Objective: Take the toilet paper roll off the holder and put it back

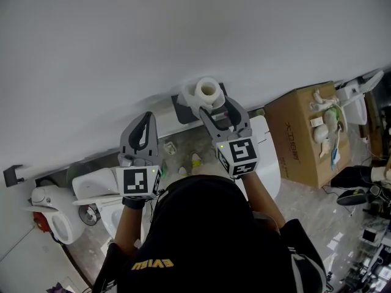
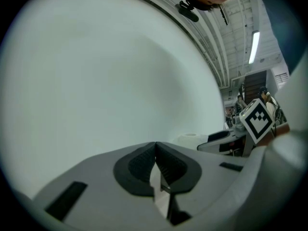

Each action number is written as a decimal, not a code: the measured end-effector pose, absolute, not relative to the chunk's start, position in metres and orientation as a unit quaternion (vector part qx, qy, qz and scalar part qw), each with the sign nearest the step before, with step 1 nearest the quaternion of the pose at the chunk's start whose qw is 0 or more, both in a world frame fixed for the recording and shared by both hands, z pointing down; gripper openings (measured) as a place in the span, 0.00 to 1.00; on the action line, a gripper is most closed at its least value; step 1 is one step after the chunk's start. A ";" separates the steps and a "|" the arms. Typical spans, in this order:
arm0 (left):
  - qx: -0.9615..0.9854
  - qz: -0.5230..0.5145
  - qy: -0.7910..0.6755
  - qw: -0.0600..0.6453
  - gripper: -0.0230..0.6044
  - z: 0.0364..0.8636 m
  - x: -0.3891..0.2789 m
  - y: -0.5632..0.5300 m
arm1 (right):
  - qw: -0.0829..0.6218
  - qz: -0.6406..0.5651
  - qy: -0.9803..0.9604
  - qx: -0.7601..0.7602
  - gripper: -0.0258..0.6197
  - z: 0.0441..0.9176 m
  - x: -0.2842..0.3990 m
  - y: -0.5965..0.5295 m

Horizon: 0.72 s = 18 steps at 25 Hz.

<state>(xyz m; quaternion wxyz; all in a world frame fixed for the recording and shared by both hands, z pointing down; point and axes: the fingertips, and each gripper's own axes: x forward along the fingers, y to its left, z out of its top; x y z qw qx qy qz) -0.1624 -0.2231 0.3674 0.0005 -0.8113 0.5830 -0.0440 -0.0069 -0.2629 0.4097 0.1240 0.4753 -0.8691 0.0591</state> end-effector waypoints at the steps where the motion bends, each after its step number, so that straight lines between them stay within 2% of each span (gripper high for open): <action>1: -0.813 -0.044 0.581 -0.001 0.05 0.368 -0.161 -0.222 | 0.125 0.059 -0.867 0.478 0.44 0.410 -0.005 -0.261; 18: -0.828 -0.041 0.559 -0.003 0.05 0.372 -0.152 -0.219 | 0.123 0.058 -0.855 0.501 0.42 0.405 0.007 -0.249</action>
